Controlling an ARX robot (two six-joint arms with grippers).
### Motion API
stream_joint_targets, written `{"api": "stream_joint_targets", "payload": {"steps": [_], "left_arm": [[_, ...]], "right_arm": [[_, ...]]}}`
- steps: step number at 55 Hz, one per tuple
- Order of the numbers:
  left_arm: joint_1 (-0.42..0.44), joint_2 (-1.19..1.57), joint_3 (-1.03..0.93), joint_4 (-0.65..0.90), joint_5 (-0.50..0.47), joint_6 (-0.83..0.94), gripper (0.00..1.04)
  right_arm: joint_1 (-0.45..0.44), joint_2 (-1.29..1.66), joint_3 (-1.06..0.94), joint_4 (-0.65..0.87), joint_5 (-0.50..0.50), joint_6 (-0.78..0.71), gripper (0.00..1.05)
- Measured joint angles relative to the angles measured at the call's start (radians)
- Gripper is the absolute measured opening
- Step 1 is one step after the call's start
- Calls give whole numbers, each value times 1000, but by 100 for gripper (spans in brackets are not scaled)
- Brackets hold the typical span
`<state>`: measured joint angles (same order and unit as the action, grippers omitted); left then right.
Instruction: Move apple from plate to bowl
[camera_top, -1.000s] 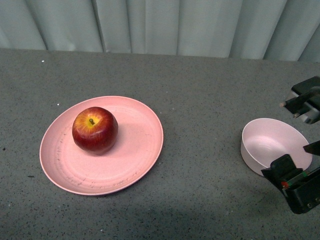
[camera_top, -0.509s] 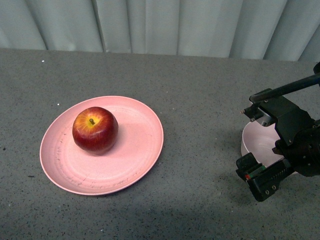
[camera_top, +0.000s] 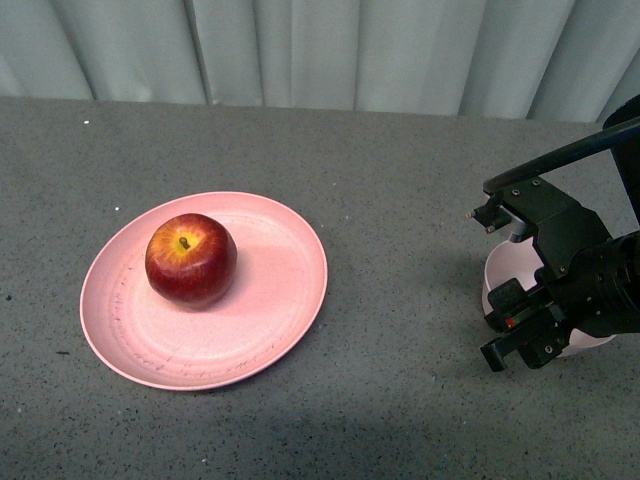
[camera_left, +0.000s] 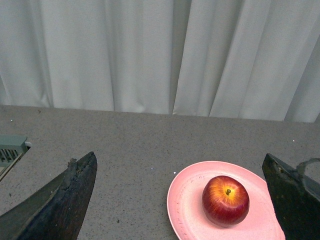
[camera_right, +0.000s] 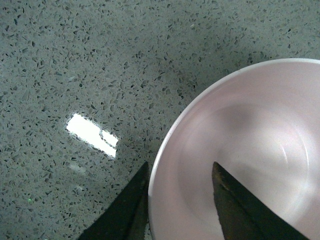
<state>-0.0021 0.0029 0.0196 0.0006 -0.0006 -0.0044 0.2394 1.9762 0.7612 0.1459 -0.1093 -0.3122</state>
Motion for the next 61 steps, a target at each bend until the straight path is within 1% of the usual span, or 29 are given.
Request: {"api": "stream_joint_targets", "payload": {"steps": [2, 9, 11, 16, 26, 31, 35, 48, 61], "left_arm": [[0, 0, 0, 0, 0, 0, 98], [0, 0, 0, 0, 0, 0, 98], [0, 0, 0, 0, 0, 0, 98], [0, 0, 0, 0, 0, 0, 98], [0, 0, 0, 0, 0, 0, 98], [0, 0, 0, 0, 0, 0, 98], [0, 0, 0, 0, 0, 0, 98], [0, 0, 0, 0, 0, 0, 98], [0, 0, 0, 0, 0, 0, 98]], "right_arm": [[0, 0, 0, -1, 0, 0, 27], [0, -3, -1, -16, 7, -8, 2], [0, -11, -1, -18, 13, -18, 1], [0, -33, -3, -24, 14, -19, 1], [16, -115, -8, -73, -33, -18, 1], [38, -171, -6, -90, -64, -18, 1], [76, -204, 8, -97, -91, -17, 1], [158, -151, 35, -68, -131, 11, 1], [194, -79, 79, -44, -134, 29, 1]]}}
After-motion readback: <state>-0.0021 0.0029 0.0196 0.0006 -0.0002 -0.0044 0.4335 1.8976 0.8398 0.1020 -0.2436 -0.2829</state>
